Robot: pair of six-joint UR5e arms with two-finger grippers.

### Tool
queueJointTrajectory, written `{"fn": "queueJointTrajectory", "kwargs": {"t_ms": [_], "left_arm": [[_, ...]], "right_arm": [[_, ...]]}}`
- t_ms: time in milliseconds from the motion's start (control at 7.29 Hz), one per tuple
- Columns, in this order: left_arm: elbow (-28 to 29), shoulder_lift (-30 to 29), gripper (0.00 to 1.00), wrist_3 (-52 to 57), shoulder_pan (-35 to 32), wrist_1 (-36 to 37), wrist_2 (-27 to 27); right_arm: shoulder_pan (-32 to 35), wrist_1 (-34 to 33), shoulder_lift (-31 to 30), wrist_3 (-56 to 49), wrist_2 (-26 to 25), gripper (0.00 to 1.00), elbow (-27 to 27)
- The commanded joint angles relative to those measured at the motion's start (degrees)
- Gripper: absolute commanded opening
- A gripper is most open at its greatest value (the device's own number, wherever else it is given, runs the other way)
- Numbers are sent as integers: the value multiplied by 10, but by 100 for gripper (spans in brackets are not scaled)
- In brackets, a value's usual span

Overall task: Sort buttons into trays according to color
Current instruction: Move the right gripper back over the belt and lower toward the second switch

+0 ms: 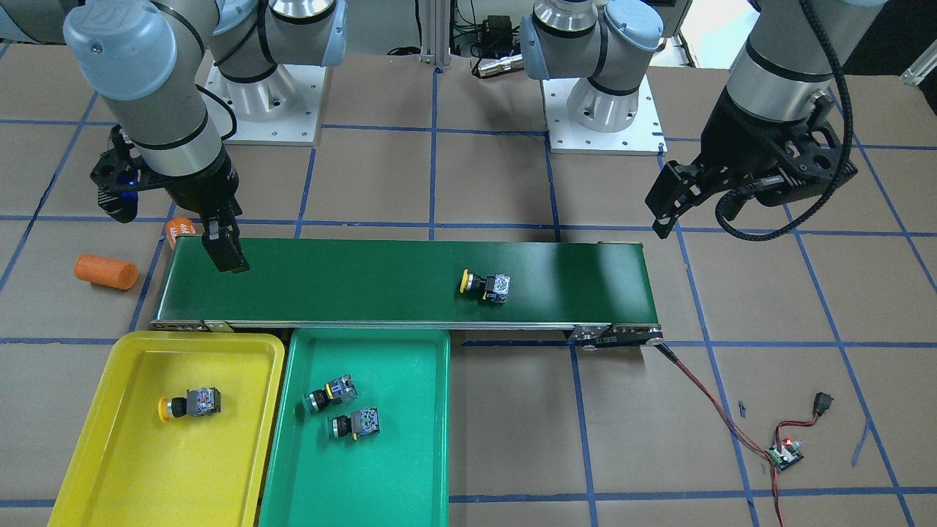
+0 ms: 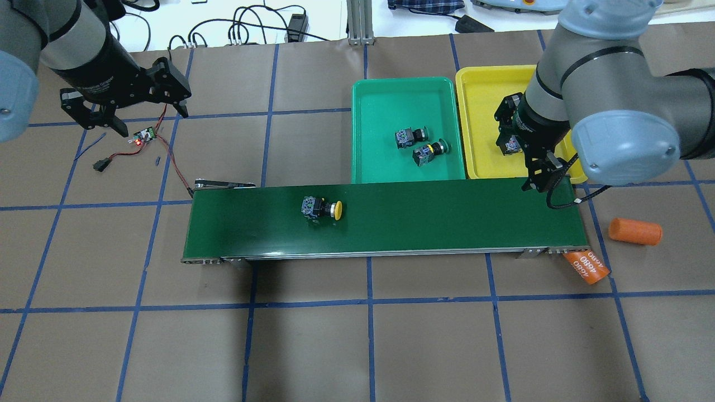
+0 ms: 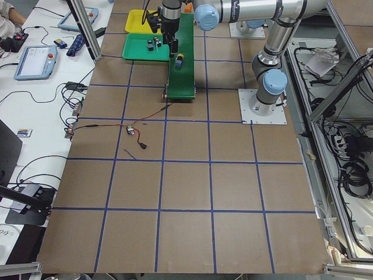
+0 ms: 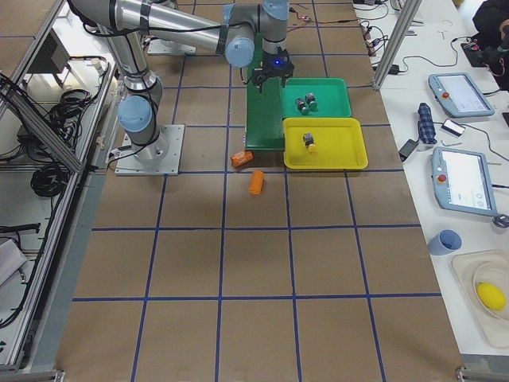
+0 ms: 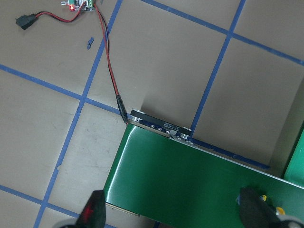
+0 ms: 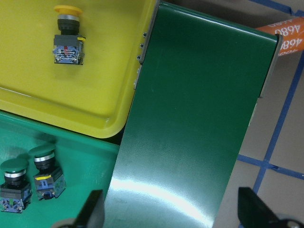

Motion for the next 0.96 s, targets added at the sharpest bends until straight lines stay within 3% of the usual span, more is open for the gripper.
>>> {"fn": "queueJointTrajectory", "kwargs": {"t_ms": [0,823], "left_arm": [[2,-1,100,62,0,1,3],[2,-3,100,163,1,3,3]], "right_arm": [[1,-5,-12,0,4,100,0],[18,4,-21,2,4,100,10]]}}
